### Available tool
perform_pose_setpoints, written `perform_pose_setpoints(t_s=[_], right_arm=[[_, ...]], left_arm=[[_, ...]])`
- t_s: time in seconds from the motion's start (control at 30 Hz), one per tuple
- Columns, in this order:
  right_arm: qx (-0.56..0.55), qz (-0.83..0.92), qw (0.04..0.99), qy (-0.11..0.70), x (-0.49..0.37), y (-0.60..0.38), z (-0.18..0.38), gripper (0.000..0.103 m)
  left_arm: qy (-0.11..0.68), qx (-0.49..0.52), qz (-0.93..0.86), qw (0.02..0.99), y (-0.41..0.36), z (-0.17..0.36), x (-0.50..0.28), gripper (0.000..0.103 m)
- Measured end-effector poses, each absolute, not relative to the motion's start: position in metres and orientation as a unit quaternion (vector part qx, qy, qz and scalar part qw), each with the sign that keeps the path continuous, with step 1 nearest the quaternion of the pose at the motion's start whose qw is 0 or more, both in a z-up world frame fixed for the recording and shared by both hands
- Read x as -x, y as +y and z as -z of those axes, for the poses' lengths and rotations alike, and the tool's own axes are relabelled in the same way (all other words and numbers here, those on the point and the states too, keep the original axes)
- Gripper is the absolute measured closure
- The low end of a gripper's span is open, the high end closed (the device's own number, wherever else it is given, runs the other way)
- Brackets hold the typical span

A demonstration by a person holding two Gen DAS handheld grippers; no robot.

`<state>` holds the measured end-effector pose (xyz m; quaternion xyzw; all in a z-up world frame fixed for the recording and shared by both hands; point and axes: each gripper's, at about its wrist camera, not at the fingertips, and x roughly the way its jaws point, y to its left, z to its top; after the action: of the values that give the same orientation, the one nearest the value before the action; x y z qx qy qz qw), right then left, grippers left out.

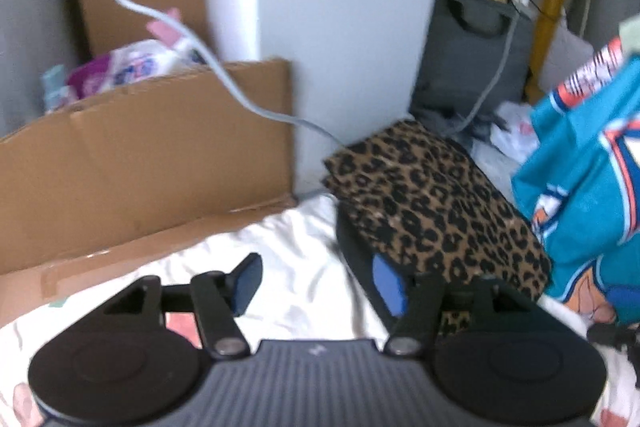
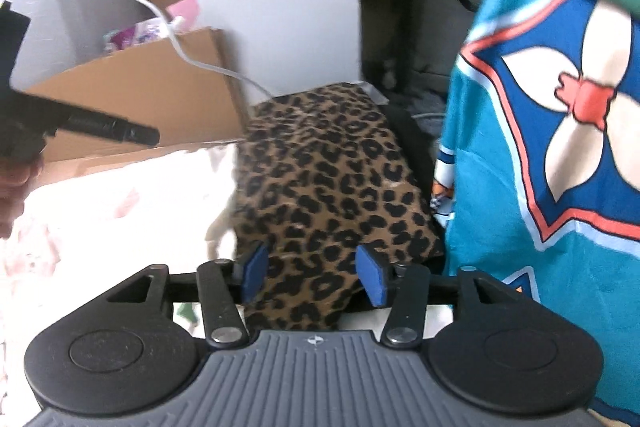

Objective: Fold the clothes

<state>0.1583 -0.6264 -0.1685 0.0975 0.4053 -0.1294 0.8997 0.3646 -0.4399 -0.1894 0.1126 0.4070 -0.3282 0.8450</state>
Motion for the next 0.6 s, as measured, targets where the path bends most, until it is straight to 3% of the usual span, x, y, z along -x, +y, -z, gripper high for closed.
perform_pose_setpoints(t_s=[0.13,0.4,0.6], right_arm=[[-0.108,0.119,0.899,0.408,-0.15,-0.619,0.153,0.038],[-0.115,0.112,0.9,0.406,-0.132,-0.612,0.13,0.012],[-0.11,0.105,0.897,0.415,-0.123,-0.607,0.116,0.006]], left_arm=[[0.41,-0.097,0.322,0.848,-0.408,0.172,-0.366,0.024],[0.424,-0.065,0.31,0.849,-0.322,0.15,-0.352,0.015],[0.425,-0.056,0.281,0.859,-0.251,0.12,-0.337,0.012]])
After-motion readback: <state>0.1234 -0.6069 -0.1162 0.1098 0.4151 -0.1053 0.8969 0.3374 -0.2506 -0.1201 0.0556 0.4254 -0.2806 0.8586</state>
